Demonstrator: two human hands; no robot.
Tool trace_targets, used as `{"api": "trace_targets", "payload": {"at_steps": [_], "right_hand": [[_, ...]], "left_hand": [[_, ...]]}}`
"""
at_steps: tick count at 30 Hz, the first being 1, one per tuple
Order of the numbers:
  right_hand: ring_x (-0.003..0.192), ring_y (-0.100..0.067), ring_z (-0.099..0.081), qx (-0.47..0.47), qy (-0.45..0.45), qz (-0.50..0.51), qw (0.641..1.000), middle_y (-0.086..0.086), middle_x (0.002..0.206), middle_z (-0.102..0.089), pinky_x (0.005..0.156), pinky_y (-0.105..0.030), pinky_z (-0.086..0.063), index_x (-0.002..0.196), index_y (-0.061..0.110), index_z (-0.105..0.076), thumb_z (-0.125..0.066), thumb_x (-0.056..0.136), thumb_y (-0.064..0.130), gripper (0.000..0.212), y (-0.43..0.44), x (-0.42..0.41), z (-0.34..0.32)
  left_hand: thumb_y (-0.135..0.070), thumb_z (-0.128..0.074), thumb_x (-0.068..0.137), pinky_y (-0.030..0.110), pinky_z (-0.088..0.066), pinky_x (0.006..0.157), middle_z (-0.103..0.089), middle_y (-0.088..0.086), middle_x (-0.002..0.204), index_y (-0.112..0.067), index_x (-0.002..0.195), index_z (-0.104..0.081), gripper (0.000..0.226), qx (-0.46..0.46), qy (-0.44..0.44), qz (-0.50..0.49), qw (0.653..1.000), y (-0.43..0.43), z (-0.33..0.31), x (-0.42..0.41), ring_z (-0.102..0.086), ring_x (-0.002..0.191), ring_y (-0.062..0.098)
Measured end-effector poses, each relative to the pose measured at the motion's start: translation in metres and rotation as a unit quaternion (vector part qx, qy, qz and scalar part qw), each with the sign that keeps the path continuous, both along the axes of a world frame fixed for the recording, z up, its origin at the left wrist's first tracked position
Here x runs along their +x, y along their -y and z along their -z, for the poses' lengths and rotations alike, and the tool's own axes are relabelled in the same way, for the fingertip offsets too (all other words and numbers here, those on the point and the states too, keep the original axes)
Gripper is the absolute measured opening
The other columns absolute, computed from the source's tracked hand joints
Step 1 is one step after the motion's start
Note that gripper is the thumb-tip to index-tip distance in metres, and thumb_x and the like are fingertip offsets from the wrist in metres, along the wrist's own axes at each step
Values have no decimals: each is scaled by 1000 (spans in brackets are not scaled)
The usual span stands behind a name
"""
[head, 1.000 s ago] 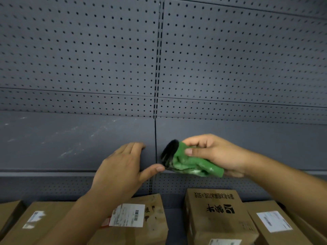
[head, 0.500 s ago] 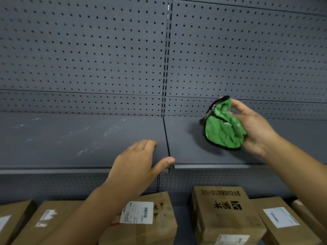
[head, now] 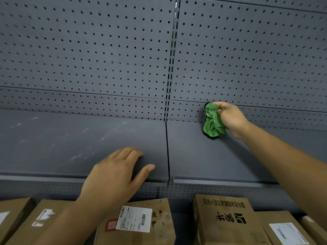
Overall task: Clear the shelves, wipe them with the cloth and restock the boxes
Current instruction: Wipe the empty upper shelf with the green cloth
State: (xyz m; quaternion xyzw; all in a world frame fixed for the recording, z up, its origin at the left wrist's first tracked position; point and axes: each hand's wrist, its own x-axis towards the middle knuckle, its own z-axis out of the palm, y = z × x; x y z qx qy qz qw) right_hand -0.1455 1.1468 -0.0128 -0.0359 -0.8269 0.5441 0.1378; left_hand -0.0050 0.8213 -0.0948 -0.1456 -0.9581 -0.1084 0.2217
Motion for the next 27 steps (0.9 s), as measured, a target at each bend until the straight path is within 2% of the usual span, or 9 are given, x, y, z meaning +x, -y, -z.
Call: {"api": "trace_targets", "payload": {"at_steps": [3, 5, 7, 9, 12, 17, 20, 25, 27], "right_hand": [[76, -18, -61, 125, 25, -9, 992, -7, 91, -66, 56, -11, -49, 111, 14, -65, -32, 104, -3, 38, -4, -16, 16], [89, -20, -61, 233, 42, -29, 971, -12, 109, -67, 77, -19, -47, 125, 19, -66, -36, 107, 10, 36, -5, -29, 25], [110, -26, -56, 307, 58, -48, 949, -15, 124, -57, 98, -27, -39, 136, 19, -61, -37, 108, 20, 37, 1, -39, 31], [126, -29, -48, 351, 62, -78, 931, -14, 128, -48, 107, -28, -32, 142, 18, -56, -36, 109, 23, 39, 12, -43, 36], [129, -31, -46, 379, 65, -109, 917, -14, 131, -47, 108, -30, -31, 141, 18, -55, -36, 110, 24, 37, 29, -43, 40], [134, -26, -43, 384, 60, -155, 908, -11, 139, -46, 104, -23, -27, 145, 17, -52, -35, 111, 24, 39, 62, -49, 36], [139, -24, -40, 380, 47, -173, 908, -7, 144, -45, 110, -23, -24, 148, 16, -51, -36, 111, 26, 41, 88, -47, 40], [137, -19, -41, 366, 16, -234, 901, -6, 141, -49, 100, -11, -20, 145, 15, -54, -40, 110, 19, 38, 139, -19, 40], [138, -18, -41, 361, 3, -269, 893, -5, 143, -49, 106, -11, -20, 146, 13, -53, -41, 109, 19, 39, 158, 2, 42]], "left_hand": [[-73, -16, 97, 22, -51, 70, -64, -20, 116, -36, 119, -60, 62, -2, -3, -3, 1000, -4, 1, -1, -63, 102, 3], [-73, -15, 97, 21, -51, 73, -62, -21, 117, -37, 121, -57, 61, 5, 5, 0, 1000, -4, 0, -1, -61, 103, 2], [-73, -15, 97, 21, -51, 77, -61, -22, 119, -37, 123, -56, 61, 10, 2, 2, 1000, -4, -1, -1, -60, 105, 1], [-73, -15, 98, 21, -51, 80, -61, -21, 121, -37, 124, -56, 60, 7, -4, -2, 1000, -3, -2, -1, -60, 107, 1], [-71, -16, 99, 20, -49, 82, -61, -21, 123, -36, 125, -57, 60, 2, -10, 0, 1000, -1, 1, 1, -59, 110, 1], [-72, -13, 100, 22, -51, 86, -63, -18, 125, -33, 125, -60, 66, 4, -26, -10, 1000, 11, 0, 2, -62, 113, 4], [-72, -14, 100, 23, -53, 82, -65, -18, 121, -34, 122, -62, 65, -1, -31, -28, 999, 30, 2, 3, -64, 107, 4], [-68, -17, 101, 23, -54, 78, -67, -17, 118, -33, 119, -63, 60, 4, -39, -6, 999, 49, 3, 3, -66, 103, 4], [-67, -18, 101, 24, -55, 75, -68, -16, 114, -32, 116, -64, 60, 1, -51, -2, 999, 50, 4, 2, -67, 99, 5]]}}
